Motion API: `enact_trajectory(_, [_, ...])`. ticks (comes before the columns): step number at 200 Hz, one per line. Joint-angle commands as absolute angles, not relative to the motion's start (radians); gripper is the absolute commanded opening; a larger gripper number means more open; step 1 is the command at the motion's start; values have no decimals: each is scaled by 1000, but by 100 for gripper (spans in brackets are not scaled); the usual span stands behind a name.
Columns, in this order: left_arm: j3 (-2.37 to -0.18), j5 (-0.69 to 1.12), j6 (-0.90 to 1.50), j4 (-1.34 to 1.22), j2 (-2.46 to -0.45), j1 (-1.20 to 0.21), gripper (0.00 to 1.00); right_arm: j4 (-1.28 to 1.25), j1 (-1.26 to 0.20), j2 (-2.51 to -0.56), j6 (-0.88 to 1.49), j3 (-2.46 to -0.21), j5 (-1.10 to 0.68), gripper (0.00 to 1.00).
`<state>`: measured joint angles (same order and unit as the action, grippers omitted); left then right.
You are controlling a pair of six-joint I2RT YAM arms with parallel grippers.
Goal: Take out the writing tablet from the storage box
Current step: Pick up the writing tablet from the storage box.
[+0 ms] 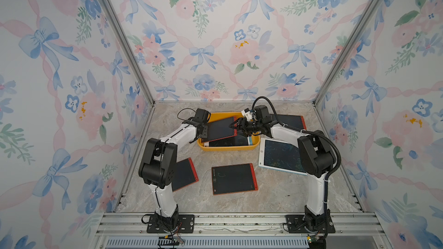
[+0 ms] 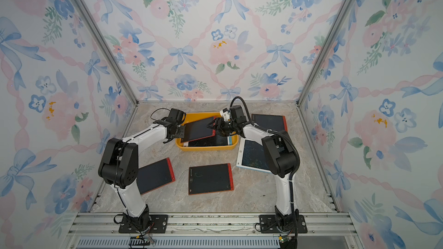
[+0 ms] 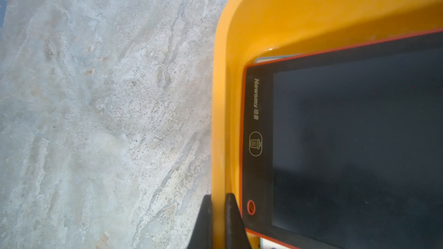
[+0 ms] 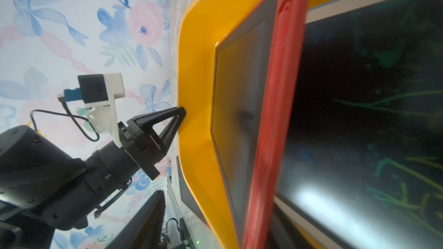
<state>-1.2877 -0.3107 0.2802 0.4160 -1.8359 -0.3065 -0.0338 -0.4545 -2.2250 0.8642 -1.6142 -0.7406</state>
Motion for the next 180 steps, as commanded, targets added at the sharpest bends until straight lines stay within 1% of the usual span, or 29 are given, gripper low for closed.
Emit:
enact_trajectory(1, [-1298, -307, 269, 418, -1855, -315, 0, 79, -482, -2224, 788, -1667, -682, 57])
enact_trajectory(28, [-1296, -314, 273, 418, -1853, -312, 0, 132, -495, -2243, 770, -1701, -652, 50])
enact_trajectory(47, [-1297, -318, 276, 417, -1850, -311, 0, 173, -503, -2252, 755, -1721, -623, 42])
enact_trajectory(68, [-1296, -317, 276, 417, -1850, -310, 0, 179, -508, -2256, 752, -1726, -614, 38])
enact_trajectory(111, [-1295, -316, 275, 417, -1849, -304, 0, 183, -511, -2263, 752, -1728, -600, 20])
enact_trajectory(133, [-1295, -313, 276, 417, -1847, -304, 0, 183, -512, -2264, 753, -1727, -598, 19])
enact_trajectory(162, [-1295, -313, 276, 417, -1846, -303, 0, 190, -517, -2266, 753, -1729, -589, 14])
enact_trajectory(174, [-1295, -313, 276, 416, -1845, -302, 0, 196, -517, -2266, 752, -1730, -583, 10])
enact_trajectory(180, [-1295, -313, 275, 416, -1845, -302, 0, 196, -517, -2266, 752, -1729, -582, 10])
